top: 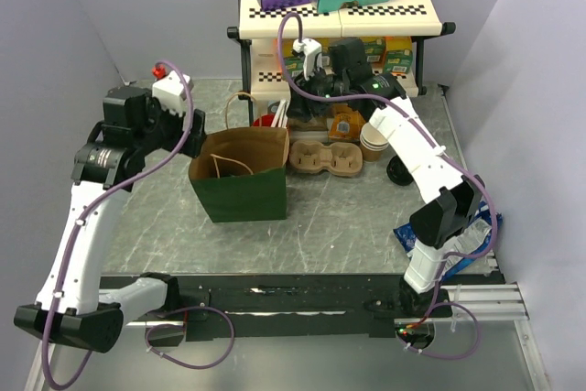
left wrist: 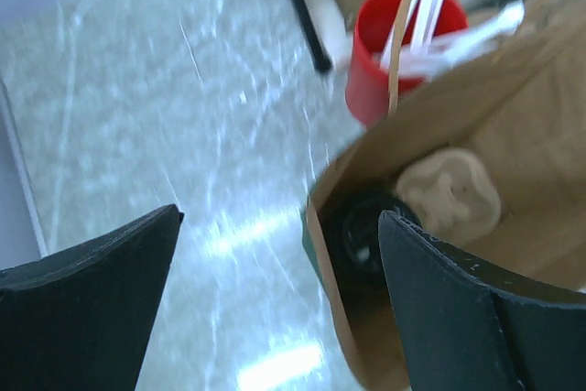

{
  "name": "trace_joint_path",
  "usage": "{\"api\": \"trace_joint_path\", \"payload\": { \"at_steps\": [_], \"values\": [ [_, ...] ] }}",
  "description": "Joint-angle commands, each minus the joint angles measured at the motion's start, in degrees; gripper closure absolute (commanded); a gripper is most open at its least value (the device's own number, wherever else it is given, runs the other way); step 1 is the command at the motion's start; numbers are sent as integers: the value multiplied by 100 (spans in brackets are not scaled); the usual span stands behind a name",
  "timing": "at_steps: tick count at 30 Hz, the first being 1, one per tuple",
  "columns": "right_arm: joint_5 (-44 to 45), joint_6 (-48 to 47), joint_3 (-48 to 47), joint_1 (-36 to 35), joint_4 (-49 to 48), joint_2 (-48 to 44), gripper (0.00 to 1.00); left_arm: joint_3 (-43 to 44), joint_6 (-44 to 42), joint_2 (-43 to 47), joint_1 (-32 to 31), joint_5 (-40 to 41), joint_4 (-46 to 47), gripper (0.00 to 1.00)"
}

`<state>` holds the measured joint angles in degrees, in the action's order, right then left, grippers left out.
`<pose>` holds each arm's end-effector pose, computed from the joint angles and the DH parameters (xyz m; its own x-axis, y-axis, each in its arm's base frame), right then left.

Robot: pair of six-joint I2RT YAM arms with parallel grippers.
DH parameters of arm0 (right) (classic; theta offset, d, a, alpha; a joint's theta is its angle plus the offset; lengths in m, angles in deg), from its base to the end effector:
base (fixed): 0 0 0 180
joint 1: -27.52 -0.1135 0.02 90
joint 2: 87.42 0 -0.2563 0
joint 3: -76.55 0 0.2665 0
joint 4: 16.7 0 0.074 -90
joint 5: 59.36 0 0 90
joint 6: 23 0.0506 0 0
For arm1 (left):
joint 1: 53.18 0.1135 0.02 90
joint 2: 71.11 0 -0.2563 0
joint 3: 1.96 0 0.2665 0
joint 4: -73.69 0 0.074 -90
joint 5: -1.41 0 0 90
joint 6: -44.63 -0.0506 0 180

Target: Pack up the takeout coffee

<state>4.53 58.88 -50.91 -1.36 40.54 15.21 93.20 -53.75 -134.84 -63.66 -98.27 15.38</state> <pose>0.3559 0.2217 0.4115 -0.3574 -0.3420 -0.8691 -0.8177 0.5642 0.1143 0.2388 -0.0528 0.4263 -0.3922 0.2187 -0.8935 0.3881 0.9200 0.0548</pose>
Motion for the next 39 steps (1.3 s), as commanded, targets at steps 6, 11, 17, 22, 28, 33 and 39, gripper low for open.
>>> {"api": "trace_joint_path", "payload": {
  "at_steps": [6, 11, 17, 22, 28, 33, 39],
  "values": [
    [-17, 162, -86, 67, -187, -156, 43, -252, 337, 106, 345, -878, -901, 14],
    [9, 144, -68, 76, -151, -208, 43, -234, 232, -87, 442, -1071, -1139, 37],
    [71, 135, 28, 76, -151, -243, 43, -296, 205, -114, 573, -1283, -1271, 64],
    [62, 161, 37, 67, -151, -217, 43, -287, 170, -53, 696, -1274, -1359, 99],
    [-17, 197, 2, 67, -169, -94, 43, -226, 39, 53, 881, -1195, -1674, 99],
    [27, 188, -86, 76, -178, 38, 44, -103, -251, 106, 1030, -993, -1965, 99],
    [167, 170, -200, 76, -257, 222, 45, -24, -418, 255, 1224, -677, -2036, 99]
  ]
}}
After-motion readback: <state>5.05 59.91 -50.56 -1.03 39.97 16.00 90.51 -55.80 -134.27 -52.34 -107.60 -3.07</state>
